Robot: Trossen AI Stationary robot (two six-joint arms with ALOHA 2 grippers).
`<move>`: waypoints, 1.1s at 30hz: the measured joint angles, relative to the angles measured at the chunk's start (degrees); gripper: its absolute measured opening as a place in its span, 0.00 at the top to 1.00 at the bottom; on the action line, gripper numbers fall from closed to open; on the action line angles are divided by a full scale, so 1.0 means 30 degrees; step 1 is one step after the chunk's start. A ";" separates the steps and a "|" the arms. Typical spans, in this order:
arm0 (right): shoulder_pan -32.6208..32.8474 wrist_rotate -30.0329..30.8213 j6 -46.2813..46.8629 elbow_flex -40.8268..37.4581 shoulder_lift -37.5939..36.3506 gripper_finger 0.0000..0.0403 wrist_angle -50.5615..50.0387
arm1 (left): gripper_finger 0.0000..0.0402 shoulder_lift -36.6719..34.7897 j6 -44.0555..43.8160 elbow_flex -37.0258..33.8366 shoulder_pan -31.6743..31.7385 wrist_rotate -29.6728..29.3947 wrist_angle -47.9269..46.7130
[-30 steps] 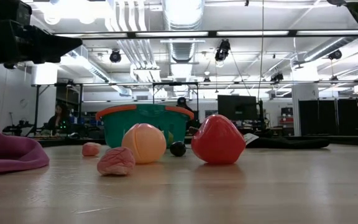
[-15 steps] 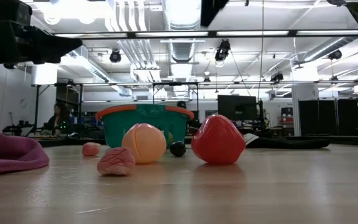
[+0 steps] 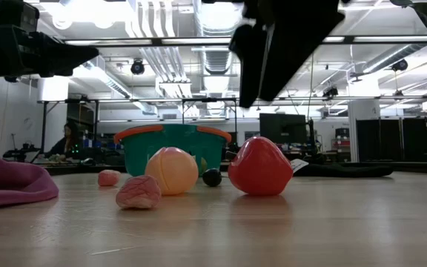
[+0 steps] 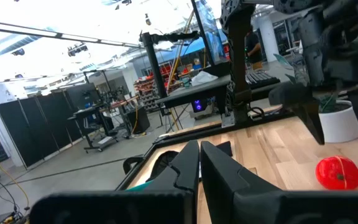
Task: Pick and placing Produce into tupperware
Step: Put the red apple into the basket
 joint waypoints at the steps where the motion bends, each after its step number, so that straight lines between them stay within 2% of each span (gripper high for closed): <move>1: -0.0004 -0.0001 -0.0006 -0.0392 0.0000 0.19 0.0520 | 1.00 0.0018 -0.0011 0.0000 -0.0002 0.0001 -0.0013; 14: -0.0560 0.0013 -0.0963 -0.2532 -0.0029 0.19 0.3470 | 1.00 0.0231 -0.0014 0.0000 0.0000 0.0003 0.0009; 33: -0.1294 -0.0547 -0.0510 -0.5134 -0.0029 0.19 0.5609 | 1.00 0.0231 0.0066 0.0000 0.0000 -0.0001 0.0016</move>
